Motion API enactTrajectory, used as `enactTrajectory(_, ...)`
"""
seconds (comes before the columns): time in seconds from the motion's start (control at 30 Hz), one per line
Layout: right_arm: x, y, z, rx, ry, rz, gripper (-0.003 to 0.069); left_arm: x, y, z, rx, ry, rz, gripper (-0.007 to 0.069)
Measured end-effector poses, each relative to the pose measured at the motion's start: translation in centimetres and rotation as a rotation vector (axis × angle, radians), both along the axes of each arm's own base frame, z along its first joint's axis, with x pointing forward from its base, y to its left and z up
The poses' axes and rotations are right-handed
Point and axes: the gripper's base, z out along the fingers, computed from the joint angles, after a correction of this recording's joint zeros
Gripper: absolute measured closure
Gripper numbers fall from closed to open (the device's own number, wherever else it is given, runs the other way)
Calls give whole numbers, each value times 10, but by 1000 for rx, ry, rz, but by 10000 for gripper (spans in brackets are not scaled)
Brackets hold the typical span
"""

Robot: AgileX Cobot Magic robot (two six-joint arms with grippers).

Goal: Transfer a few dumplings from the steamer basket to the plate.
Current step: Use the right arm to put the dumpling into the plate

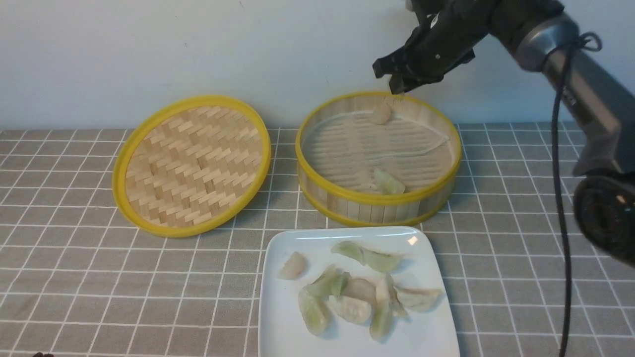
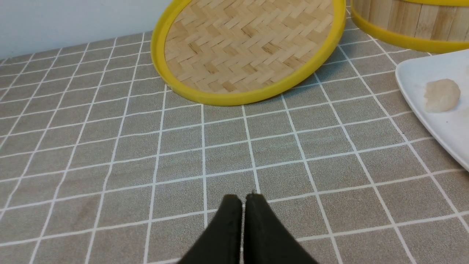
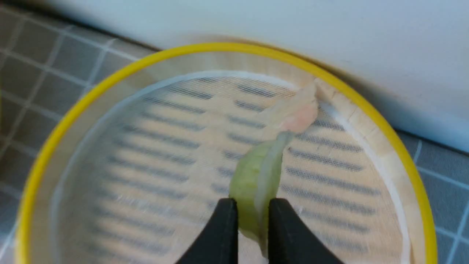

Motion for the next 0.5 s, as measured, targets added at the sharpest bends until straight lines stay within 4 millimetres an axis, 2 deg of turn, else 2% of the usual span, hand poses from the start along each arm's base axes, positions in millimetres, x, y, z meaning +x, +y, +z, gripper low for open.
enactTrajectory(0.03,-7,0,11,0,-5,10,580,0,0,0,0,0,0,629)
enactTrajectory(0.1,-30,3,18,-28,41,48,580,0,0,0,0,0,0,629)
enactTrajectory(0.13,-32,3,19,-31,45,52,580,0,0,0,0,0,0,629)
enactTrajectory(0.2,-65,9,28,-51,92,112,580,0,0,0,0,0,0,629)
enactTrajectory(0.23,-72,11,23,-58,120,128,580,0,0,0,0,0,0,629)
enactTrajectory(0.27,-99,17,18,-67,182,180,580,0,0,0,0,0,0,629)
enactTrajectory(0.33,-125,23,11,-68,239,225,580,0,0,0,0,0,0,629)
enactTrajectory(0.5,-184,35,-29,-99,437,303,580,0,0,0,0,0,0,629)
